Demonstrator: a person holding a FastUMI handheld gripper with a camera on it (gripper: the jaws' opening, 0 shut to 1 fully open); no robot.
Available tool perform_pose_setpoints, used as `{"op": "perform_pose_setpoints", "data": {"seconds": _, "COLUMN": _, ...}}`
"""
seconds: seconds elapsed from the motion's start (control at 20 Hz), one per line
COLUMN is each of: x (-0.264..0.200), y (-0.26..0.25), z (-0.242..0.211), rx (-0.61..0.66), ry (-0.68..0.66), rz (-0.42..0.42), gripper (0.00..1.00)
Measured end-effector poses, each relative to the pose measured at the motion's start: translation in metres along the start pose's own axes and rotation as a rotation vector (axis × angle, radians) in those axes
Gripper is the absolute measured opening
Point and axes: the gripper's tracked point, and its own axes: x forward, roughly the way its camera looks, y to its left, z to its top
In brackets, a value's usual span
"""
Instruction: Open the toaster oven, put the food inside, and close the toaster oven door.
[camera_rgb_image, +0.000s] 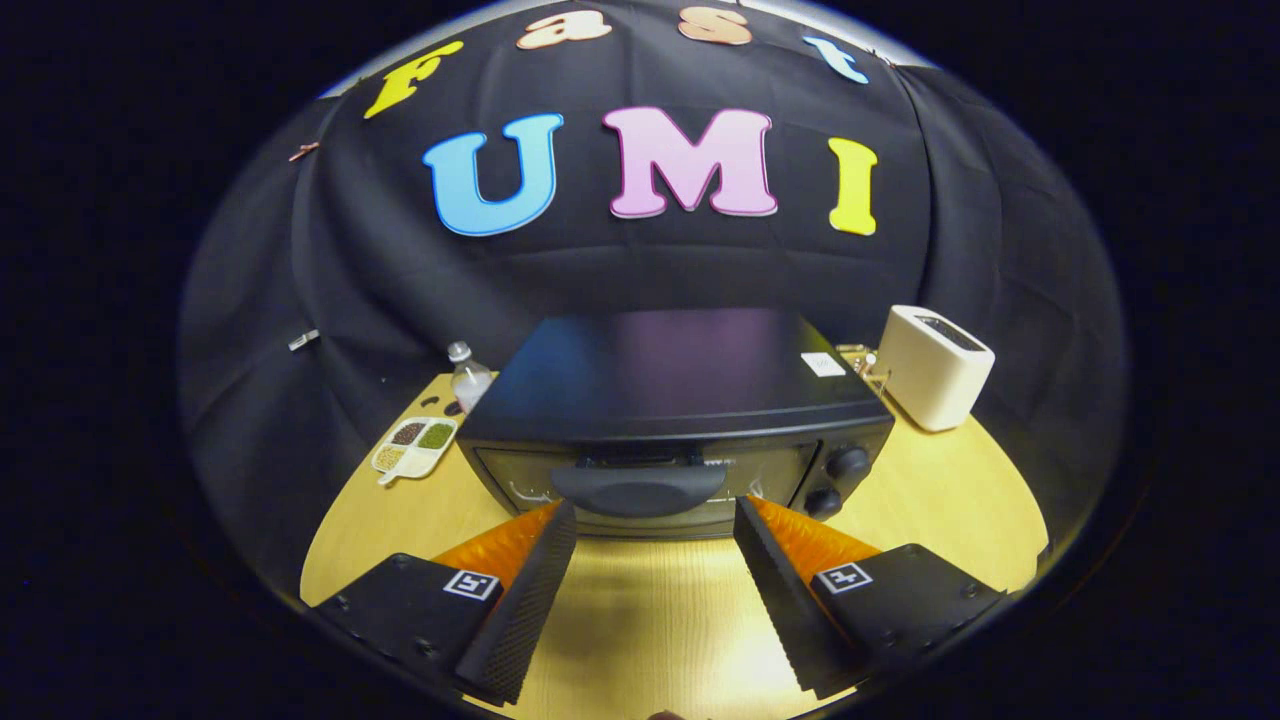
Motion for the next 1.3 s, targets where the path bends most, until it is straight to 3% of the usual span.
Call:
{"op": "perform_pose_setpoints", "data": {"seconds": 0.2, "x": -0.044, "y": -0.016, "z": 0.042, "rx": 0.033, "ry": -0.132, "rz": 0.021, "gripper": 0.98}}
{"op": "perform_pose_setpoints", "data": {"seconds": 0.6, "x": -0.128, "y": -0.089, "z": 0.111, "rx": 0.056, "ry": -0.317, "rz": -0.048, "gripper": 0.98}}
{"op": "perform_pose_setpoints", "data": {"seconds": 0.9, "x": -0.158, "y": -0.124, "z": 0.103, "rx": 0.044, "ry": -0.320, "rz": -0.106, "gripper": 0.98}}
{"op": "perform_pose_setpoints", "data": {"seconds": 1.3, "x": -0.152, "y": -0.125, "z": 0.100, "rx": 0.039, "ry": -0.298, "rz": -0.120, "gripper": 0.98}}
